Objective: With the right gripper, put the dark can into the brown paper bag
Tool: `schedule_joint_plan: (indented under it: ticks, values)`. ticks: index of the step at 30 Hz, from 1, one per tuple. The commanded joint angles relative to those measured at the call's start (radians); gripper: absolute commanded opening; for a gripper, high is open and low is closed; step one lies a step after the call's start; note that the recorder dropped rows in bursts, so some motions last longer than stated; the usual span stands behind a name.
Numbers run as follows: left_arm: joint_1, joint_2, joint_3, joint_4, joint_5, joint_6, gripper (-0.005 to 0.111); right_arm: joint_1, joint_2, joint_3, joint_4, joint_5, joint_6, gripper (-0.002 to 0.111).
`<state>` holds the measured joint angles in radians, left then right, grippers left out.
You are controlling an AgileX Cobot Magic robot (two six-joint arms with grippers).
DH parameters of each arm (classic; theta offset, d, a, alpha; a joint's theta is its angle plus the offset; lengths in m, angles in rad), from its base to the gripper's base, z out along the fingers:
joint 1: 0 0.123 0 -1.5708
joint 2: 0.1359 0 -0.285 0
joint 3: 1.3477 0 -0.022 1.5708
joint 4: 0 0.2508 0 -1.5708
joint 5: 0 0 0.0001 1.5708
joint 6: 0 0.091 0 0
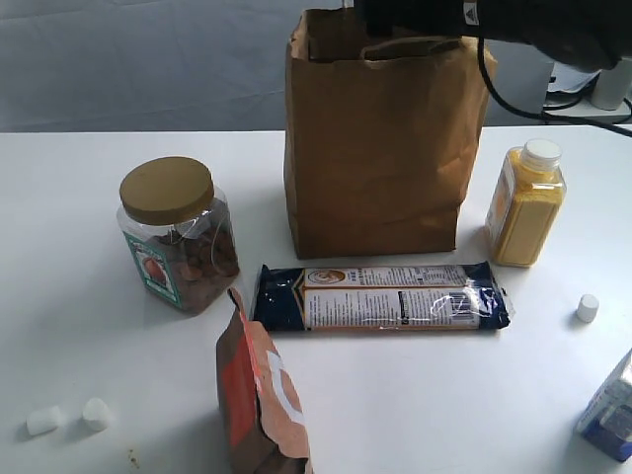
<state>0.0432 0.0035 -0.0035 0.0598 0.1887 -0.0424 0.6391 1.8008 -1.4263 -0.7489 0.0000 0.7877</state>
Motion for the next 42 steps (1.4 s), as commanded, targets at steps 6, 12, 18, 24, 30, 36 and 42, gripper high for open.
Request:
schedule_joint_plan:
  ticks: [6,12,18,24,30,36,42]
  values:
    - [-0.006,-0.003,0.004,0.003,-0.006,-0.003,0.000,0.000,-0.079,-0.007,0.062,0.093,0.009,0.083]
    - [-0.006,-0.003,0.004,0.003,-0.006,-0.003,0.000,0.020,-0.228,-0.005,0.103,0.189,-0.008,0.037]
    - [-0.006,-0.003,0.004,0.003,-0.006,-0.003,0.000,0.073,-0.397,0.114,0.088,0.274,-0.111,0.000]
    - [-0.006,-0.003,0.004,0.003,-0.006,-0.003,0.000,0.073,-0.595,0.342,0.084,0.274,-0.109,0.000]
    - [-0.006,-0.003,0.004,0.003,-0.006,-0.003,0.000,0.070,-0.780,0.525,0.084,0.276,-0.065,0.000]
    - [-0.006,-0.003,0.004,0.003,-0.006,-0.003,0.000,0.070,-0.952,0.684,0.056,0.279,-0.019,0.000]
    - [-0.006,-0.003,0.004,0.003,-0.006,-0.003,0.000,0.066,-1.088,0.824,0.088,0.271,-0.054,0.000]
